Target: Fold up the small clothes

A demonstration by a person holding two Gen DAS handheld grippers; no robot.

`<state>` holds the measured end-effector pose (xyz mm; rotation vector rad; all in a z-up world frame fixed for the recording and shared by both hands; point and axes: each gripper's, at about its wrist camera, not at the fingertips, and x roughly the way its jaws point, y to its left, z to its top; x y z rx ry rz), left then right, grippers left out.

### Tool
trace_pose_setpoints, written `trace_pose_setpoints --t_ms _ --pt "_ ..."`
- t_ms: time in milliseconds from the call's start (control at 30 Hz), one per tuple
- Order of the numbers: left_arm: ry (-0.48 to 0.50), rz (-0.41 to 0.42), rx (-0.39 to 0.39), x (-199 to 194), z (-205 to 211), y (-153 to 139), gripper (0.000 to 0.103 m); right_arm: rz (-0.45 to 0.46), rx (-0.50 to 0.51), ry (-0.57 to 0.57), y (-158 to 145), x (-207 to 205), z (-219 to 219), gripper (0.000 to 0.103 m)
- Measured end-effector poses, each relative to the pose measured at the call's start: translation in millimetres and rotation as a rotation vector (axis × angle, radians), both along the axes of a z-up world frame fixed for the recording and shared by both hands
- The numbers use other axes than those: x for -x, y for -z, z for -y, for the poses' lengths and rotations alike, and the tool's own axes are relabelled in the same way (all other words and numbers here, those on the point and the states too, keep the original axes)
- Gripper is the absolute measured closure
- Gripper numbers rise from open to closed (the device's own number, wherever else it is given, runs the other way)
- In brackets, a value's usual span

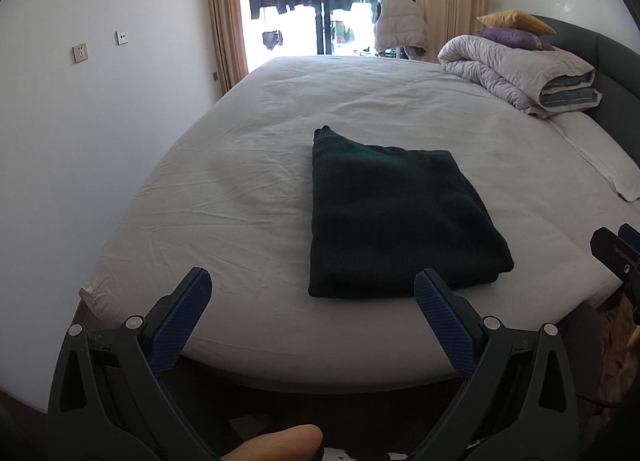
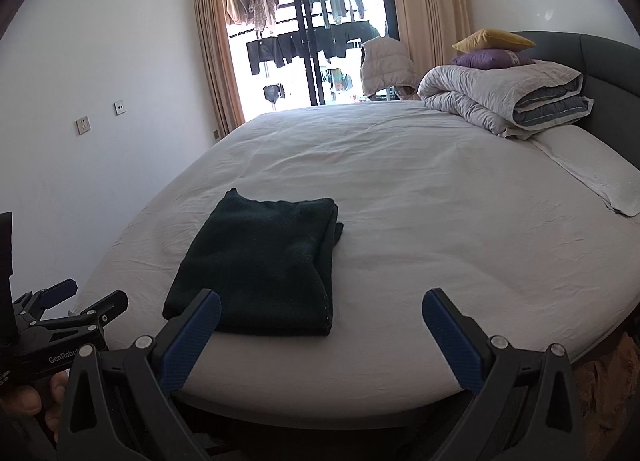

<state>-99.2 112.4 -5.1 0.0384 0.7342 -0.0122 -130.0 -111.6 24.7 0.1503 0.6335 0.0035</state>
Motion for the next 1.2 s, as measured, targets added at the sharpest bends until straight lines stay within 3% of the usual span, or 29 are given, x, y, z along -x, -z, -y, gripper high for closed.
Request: trace_pose_setpoints --t_ms 433,1200 --pt "0.003 -0.127 0.009 -36 3 47 0.0 -0.098 0.021 -0.014 29 -23 -11 0.0" --pt "-0.019 -0.138 0.011 -39 1 52 0.0 -0.164 0.011 -0.019 45 -31 -14 0.0"
